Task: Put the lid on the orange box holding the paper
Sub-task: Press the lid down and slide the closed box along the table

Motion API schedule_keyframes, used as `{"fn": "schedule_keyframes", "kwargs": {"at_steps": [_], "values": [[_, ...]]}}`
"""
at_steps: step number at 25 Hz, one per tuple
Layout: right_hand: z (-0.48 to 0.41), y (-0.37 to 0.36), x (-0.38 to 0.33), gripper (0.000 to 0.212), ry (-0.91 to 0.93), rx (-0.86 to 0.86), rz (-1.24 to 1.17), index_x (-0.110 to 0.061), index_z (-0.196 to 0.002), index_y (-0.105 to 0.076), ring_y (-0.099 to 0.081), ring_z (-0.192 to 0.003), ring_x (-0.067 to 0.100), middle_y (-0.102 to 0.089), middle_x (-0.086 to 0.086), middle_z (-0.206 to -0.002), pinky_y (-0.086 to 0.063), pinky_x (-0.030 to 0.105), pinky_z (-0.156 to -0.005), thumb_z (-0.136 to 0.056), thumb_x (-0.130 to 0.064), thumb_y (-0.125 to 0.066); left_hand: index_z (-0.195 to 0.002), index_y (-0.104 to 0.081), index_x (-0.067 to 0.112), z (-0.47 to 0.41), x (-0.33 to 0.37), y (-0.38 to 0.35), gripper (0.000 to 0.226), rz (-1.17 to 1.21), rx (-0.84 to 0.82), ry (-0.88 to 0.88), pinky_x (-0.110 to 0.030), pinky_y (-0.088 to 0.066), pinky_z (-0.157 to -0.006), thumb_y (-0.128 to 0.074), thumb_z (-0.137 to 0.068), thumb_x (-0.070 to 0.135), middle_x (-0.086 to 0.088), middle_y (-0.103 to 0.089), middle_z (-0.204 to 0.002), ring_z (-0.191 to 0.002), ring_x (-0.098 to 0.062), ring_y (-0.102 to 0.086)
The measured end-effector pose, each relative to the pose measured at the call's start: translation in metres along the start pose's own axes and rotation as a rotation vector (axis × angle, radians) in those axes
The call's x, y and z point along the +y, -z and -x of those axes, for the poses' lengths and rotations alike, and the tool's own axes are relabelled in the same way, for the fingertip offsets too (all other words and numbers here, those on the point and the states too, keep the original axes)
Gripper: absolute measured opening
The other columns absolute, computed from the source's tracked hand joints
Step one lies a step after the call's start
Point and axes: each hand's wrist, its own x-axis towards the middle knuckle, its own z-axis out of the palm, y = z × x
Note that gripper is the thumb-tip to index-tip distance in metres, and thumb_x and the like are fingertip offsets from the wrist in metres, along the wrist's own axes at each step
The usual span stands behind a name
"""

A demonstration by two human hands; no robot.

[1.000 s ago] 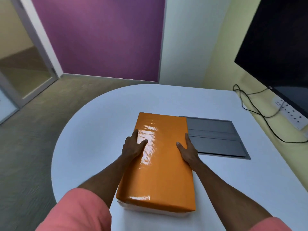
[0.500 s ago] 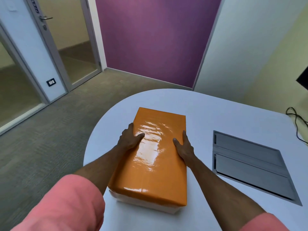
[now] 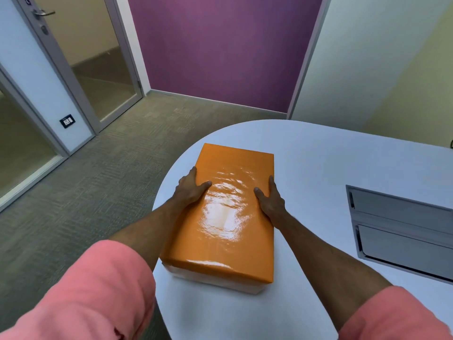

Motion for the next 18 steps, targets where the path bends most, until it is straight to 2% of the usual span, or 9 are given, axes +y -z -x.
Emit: {"fn": "schedule_keyframes", "kwargs": {"at_steps": [18], "values": [[-0.024, -0.039, -0.012, 0.072, -0.027, 0.016, 0.04, -0.03, -0.153, 0.001, -0.035, -0.139, 0.04, -0.025, 0.011, -0.159, -0.031, 0.055, -0.114, -0.097, -0.049, -0.041, -0.155, -0.005, 0.014, -0.044, -0.029, 0.01, 0.085, 0.01, -0.109, -0.038, -0.054, -0.029, -0.116, -0.052, -0.093, 0.048, -0.017, -0.026, -0.159, -0.142, -0.038, -0.032]]}}
